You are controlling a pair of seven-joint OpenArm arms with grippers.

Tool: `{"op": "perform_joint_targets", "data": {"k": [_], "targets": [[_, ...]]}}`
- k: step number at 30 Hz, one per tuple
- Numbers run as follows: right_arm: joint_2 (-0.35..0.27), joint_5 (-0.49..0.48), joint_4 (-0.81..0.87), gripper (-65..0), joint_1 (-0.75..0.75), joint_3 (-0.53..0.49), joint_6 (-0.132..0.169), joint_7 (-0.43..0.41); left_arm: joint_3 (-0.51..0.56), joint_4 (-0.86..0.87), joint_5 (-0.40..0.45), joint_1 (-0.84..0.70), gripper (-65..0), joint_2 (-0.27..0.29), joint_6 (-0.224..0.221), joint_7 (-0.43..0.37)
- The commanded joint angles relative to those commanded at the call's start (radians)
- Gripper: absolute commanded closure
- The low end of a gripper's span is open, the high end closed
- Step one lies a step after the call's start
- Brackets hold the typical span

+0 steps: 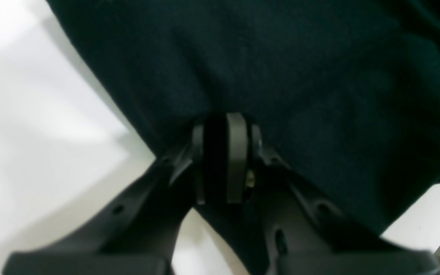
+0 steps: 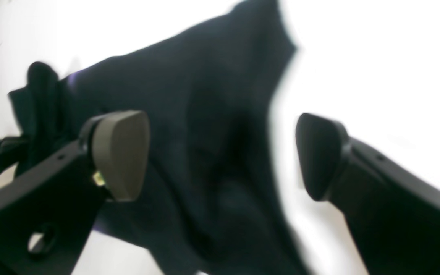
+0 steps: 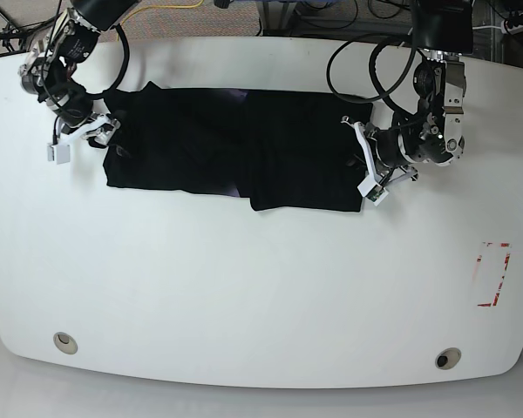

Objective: Fold the T-shirt properly
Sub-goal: 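Grasp the black shirt's outer ends with both grippers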

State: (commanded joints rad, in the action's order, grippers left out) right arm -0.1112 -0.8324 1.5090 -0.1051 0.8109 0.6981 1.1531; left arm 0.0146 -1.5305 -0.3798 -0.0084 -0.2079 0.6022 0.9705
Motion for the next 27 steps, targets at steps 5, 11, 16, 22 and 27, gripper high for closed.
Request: {"op": "perform_joint_targets", "data": {"k": [5,11,16,22,27], "targets": [[0.029,0.0,-0.002,-56.8,-0.02,-0.052,0.0,-0.035,0.0,0.0,0.0,0.0,-6.1,0.0,0.0,0.0],[0.038,0.002,-0.005,-53.9,-0.046,-0.097,0.0,-0.083,0.0,0.0,0.002,0.0,-6.1,0.0,0.0,0.0],[0.032,0.002,-0.003,-38.5,-0.063,-0.133,0.0,-0.097,0.003,0.002,0.002,0.0,-6.1,0.0,0.0,0.0],[0.025,0.002,0.0,-12.2,-0.061,-0.143,0.0,-0.097,0.006,0.006,0.003,0.0,-6.3,0.0,-0.003,0.0],[-0.02,0.002,0.009,0.0,-0.058,-0.163,0.0,-0.098,0.041,0.009,0.003,0.0,-6.3,0.0,-0.005,0.002]]}}
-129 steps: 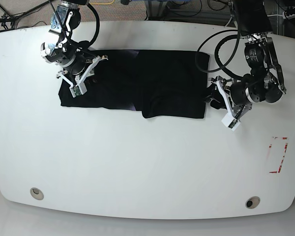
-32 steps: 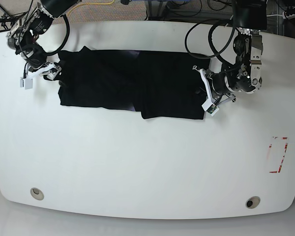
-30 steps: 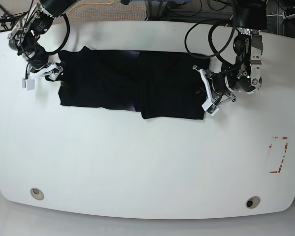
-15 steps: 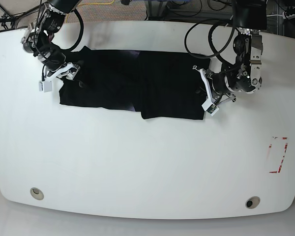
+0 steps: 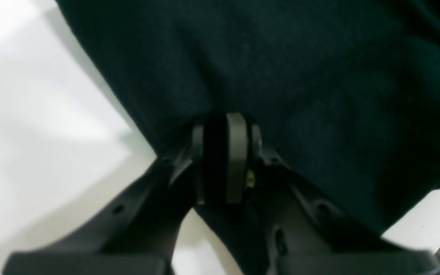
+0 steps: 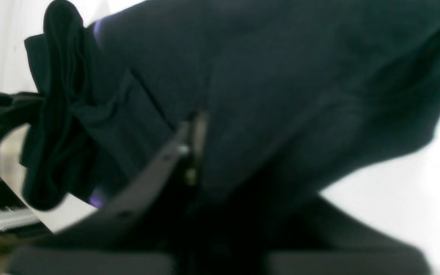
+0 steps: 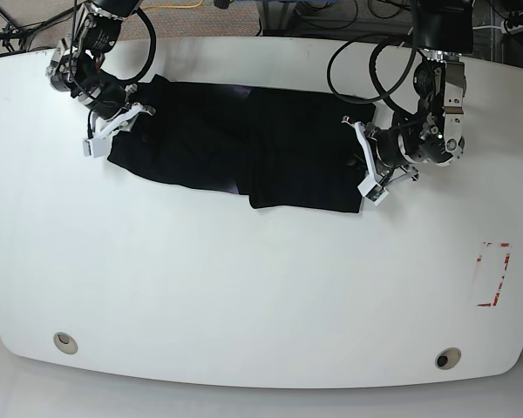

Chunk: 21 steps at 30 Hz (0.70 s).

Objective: Fold the T-shirt properly
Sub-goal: 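Grasp the black shirt's outer ends with both grippers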

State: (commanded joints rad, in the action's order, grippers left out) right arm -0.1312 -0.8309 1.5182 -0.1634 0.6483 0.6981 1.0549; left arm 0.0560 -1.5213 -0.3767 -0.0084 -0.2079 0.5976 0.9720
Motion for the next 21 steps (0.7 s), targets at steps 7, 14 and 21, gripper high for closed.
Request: {"op": "perform_joint_targets", "data": {"k": [7,14,21], "targets": [[-0.037,0.071,0.187,0.0,-0.025,-0.052,-0.088,-0.006,0.12,0.028,0.04,0.009,-6.3,-0.012,0.0,0.0],[-0.035,0.238,0.4,0.0,-0.058,-0.153,-0.114,-0.008,0.161,0.1,0.178,0.049,-6.3,0.068,0.0,-0.003],[-0.032,0.339,0.497,0.0,-0.055,-0.273,-0.116,-0.008,0.161,0.176,0.311,0.094,-6.3,0.164,0.0,-0.008]]}}
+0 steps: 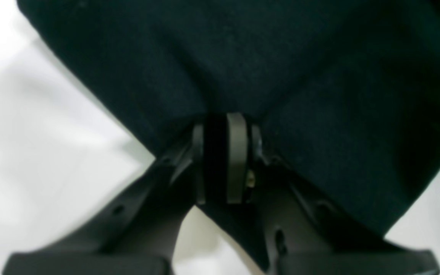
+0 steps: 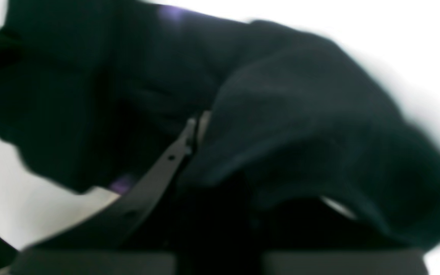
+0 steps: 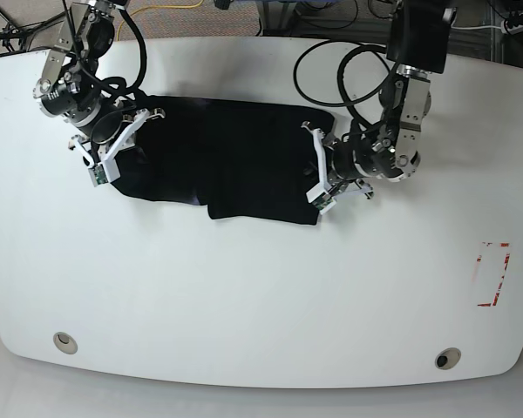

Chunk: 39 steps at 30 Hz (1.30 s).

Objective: Fold the T-shirt properly
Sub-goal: 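Grasp the black shirt's outer ends with both grippers, then fold both held ends inward toward each other over the shirt middle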

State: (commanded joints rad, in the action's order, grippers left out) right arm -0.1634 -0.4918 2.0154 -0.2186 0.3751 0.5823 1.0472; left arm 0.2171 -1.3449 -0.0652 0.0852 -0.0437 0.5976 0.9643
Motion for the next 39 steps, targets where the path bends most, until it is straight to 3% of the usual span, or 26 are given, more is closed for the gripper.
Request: {"op": "perform_joint_targets", "data": {"k": [7,13,20,39], "targets": [[-0.003,0.0,0.011,0.0,0.041,-0.078,0.0,-0.005,0.051,0.046,0.072,0.014,-6.3,0.04,0.003,-0.003],[-0.003,-0.003,0.011,0.0,0.089,-0.138,0.0,-0.005,0.095,0.063,0.078,0.014,-6.3,0.035,0.0,-0.055],[-0.002,0.003,0.005,0.0,0.132,-0.207,0.0,-0.005,0.094,0.086,0.078,0.012,-6.3,0.035,0.0,-0.057],[0.095,0.018,-0.043,-1.3,0.193,-0.336,-0.002,-0.006,0.092,0.084,0.075,0.012,-6.3,0.037,0.0,-0.057]]}}
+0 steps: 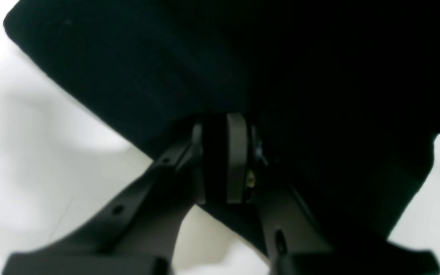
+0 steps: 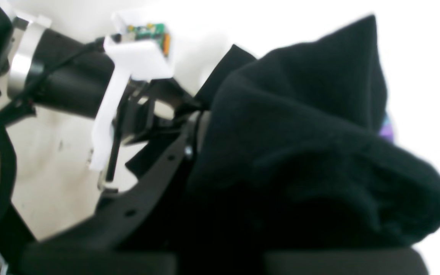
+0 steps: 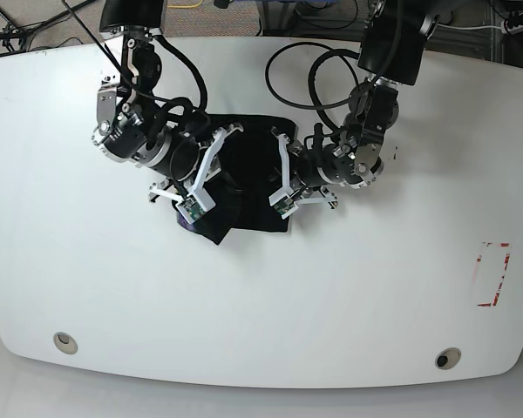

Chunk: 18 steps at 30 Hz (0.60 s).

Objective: Fold the T-shirt properly
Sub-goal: 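Fold both held ends inward toward each other over the shirt middle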

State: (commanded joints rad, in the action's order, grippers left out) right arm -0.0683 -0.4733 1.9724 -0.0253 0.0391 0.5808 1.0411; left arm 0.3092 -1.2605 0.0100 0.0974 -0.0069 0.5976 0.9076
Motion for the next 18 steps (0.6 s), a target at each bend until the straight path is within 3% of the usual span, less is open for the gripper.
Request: {"op": "perform_joint_targets", "data": {"k": [3,12,18], "targets": [[0.015,0.048,-0.017,-7.0,0.011,-0.006,0.0,0.0,0.0,-0.003,0.0,0.0,-6.3,0.0,0.0,0.0],[0.049,0.186,-0.034,-37.7,0.009,-0.02,0.0,-0.064,0.0,-0.005,-0.003,0.0,-6.3,-0.002,0.0,0.0],[0.057,0.186,-0.029,-44.1,0.008,-0.04,0.0,-0.064,-0.002,-0.006,-0.005,0.0,-6.4,-0.002,0.0,0.0]]}}
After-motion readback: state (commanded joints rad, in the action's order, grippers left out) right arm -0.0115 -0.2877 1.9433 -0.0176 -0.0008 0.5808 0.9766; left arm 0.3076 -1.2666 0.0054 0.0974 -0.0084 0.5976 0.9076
